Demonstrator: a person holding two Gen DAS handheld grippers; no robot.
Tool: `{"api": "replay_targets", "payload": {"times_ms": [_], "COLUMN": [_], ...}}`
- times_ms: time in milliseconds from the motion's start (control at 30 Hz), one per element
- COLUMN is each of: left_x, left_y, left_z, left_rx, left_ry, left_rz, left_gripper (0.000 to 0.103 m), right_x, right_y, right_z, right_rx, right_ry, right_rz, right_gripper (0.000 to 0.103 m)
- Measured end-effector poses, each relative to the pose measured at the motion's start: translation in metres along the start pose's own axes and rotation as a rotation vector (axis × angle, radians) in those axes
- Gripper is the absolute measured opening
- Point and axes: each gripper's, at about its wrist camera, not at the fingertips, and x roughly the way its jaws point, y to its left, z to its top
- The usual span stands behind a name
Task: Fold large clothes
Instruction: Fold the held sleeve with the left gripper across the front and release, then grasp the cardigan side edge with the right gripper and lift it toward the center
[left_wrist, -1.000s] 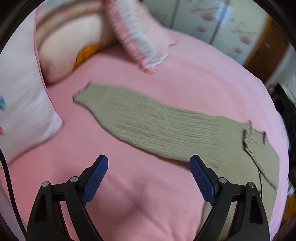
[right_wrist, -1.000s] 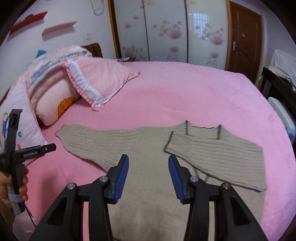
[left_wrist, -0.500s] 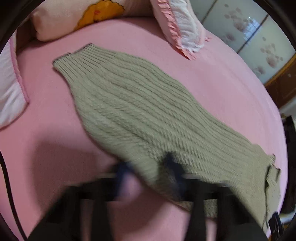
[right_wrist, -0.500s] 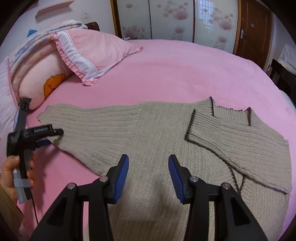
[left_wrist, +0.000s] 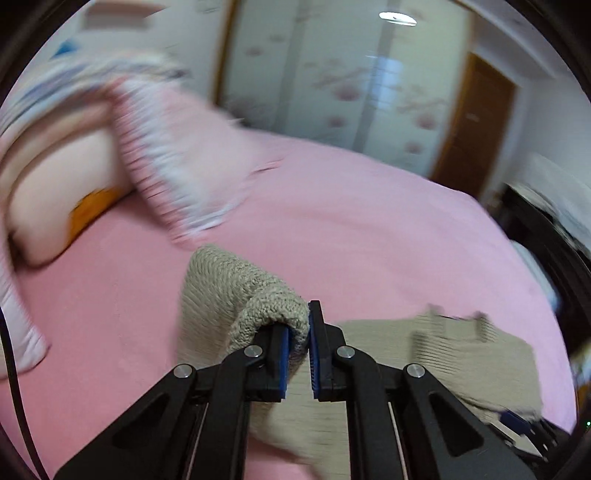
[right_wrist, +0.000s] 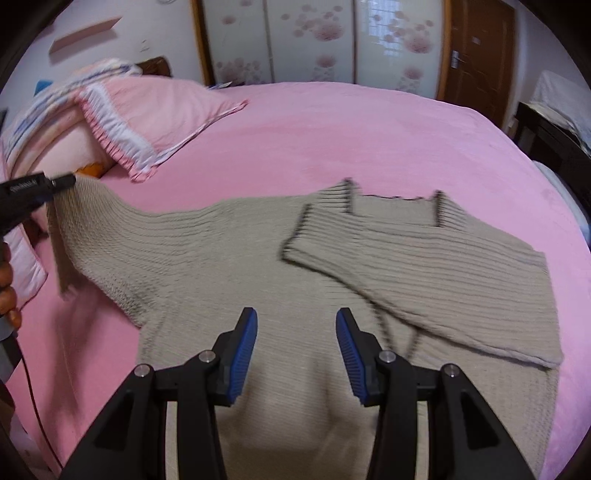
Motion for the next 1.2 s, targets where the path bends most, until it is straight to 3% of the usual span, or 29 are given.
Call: {"api": "replay_targets", "payload": {"times_ms": [100,200,333,467,533,700,833,933,1133,1200], "left_x": [0.002,0.015,0.054,0.088,0.092,0.064,0.027,0.011,-0.01,-0.011], "left_y": [-0.069,-0.124,-0.188,-0.21,-0.204,-0.176,-0.153,-0.127,-0.069,-0.048], "left_z": [-0.008,-0.031,-0.086,-0.138,-0.151,-0.146,-0.122,-0.102,-0.069,-0.064], "left_rx": [0.069,0.119,0.177,0.172,0.168,0.114,0.092,0.069,0.063,0.02], "left_ry": [0.031,0.09,0.257,0.417,0.42,0.416,0.364,0.321,0.239,0.222], "left_rz": [-0.124,-0.193,-0.248,-0.242,-0.241,-0.334,-0.361,-0.317,-0.088,-0.034], "left_gripper": [0.007,0.008,0.01,0.03,0.033,0.057,0.06,0.06,0.06,0.062], "right_x": [-0.014,-0.024,-0.031,-0.032,-0.034,-0.04,-0.044,-0.046,-0.048,-0.045], "right_y": [-0.029,-0.058,-0.095,-0.126,-0.135,-0.136,-0.118,-0.093,-0.03,-0.007], "right_z": [-0.003,-0.009,-0.022,-0.034,-0.037,-0.038,-0.031,-0.02,0.004,0.01], "right_rx": [0.042,0.094,0.145,0.183,0.195,0.178,0.148,0.095,-0.067,-0.133], "right_ry": [-0.018,-0.02,-0.007,0.017,0.023,0.004,-0.019,-0.038,-0.092,-0.101], "right_rz": [-0.022,-0.044,-0.081,-0.115,-0.115,-0.096,-0.043,-0.002,0.046,0.064], "right_gripper": [0.045,0.045,0.045,0.045,0.045,0.045,0.045,0.045,0.045,0.045]}}
